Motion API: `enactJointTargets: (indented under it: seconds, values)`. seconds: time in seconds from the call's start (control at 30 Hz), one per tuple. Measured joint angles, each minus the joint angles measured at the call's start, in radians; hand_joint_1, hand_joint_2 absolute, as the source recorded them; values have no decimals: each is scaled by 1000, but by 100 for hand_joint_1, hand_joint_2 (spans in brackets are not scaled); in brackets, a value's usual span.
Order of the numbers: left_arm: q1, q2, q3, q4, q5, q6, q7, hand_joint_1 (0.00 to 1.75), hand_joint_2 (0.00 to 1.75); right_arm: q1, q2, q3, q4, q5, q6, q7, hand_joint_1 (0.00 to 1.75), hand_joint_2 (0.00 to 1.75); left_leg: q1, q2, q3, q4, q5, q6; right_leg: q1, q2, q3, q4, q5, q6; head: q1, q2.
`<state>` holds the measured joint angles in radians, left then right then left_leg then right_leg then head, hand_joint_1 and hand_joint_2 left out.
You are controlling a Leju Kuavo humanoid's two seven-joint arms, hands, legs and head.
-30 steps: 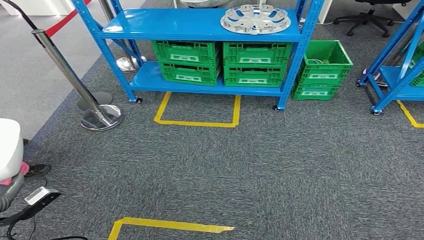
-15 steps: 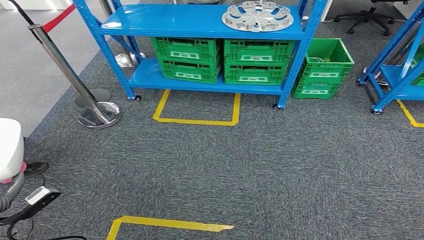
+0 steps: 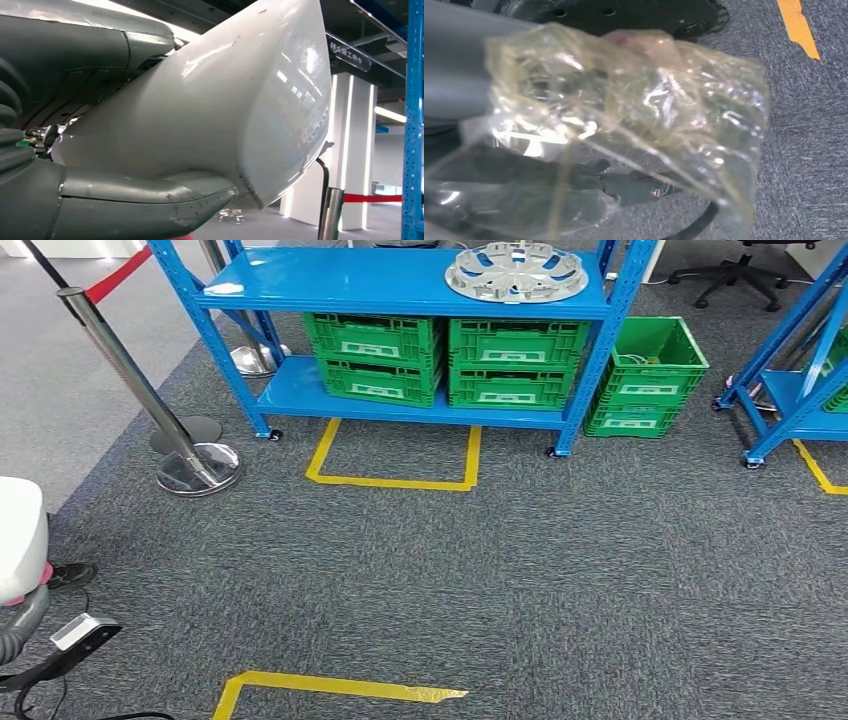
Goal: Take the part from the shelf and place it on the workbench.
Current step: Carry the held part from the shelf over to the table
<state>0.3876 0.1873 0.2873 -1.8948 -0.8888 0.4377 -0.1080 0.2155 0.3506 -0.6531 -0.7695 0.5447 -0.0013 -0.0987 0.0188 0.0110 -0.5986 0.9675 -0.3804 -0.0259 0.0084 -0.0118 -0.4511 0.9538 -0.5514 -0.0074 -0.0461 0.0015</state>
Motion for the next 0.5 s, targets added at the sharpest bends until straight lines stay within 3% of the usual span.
enactJointTargets:
  seconds: [0.1, 0.23, 0.3, 0.33, 0.43, 0.47, 0.5]
  values:
    - [2, 0, 0, 0, 0, -1, 0, 175, 175, 2, 0, 5, -3, 3, -1, 6, 0, 0, -1, 0, -1, 3, -2, 2, -2, 0, 0, -1, 1, 2, 0, 0]
    - [5, 0, 6, 0, 0, -5, 2, 175, 175, 4, 1, 12, -8, 2, -6, 11, 0, 0, -4, -1, -1, 0, -5, 27, -6, -5, 6, -8, 2, 16, -1, 0]
    - [7, -1, 12, -1, 0, -8, 5, 175, 175, 5, 1, 15, -12, 0, -11, 13, 0, 0, 2, -4, 10, -28, 8, 34, -4, -2, 2, 9, -19, 23, 1, 0]
    - [8, -2, 14, -2, -1, -10, 6, 175, 175, 6, 0, 16, -14, 0, -14, 14, 0, 0, 6, -7, 14, -40, 16, 34, -5, 2, -12, 43, -46, 27, 3, 0]
    - [11, -8, 16, -2, -2, -14, 6, 175, 175, 7, 0, 16, -15, -1, -20, 15, 0, 0, 13, -21, 5, -45, 24, 30, -17, 9, -99, 223, -147, 44, 5, 0]
    - [12, -11, 16, -2, -2, -15, 6, 175, 175, 8, -1, 16, -15, -1, -20, 16, 0, 0, 15, -28, 0, -44, 26, 26, -22, 9, -115, 256, -153, 50, 5, 0]
    - [12, -13, 16, -2, -2, -15, 6, 175, 175, 9, -1, 16, -15, -1, -21, 16, 0, 0, 20, -36, -5, -42, 28, 20, -27, 9, -112, 250, -138, 56, 5, 0]
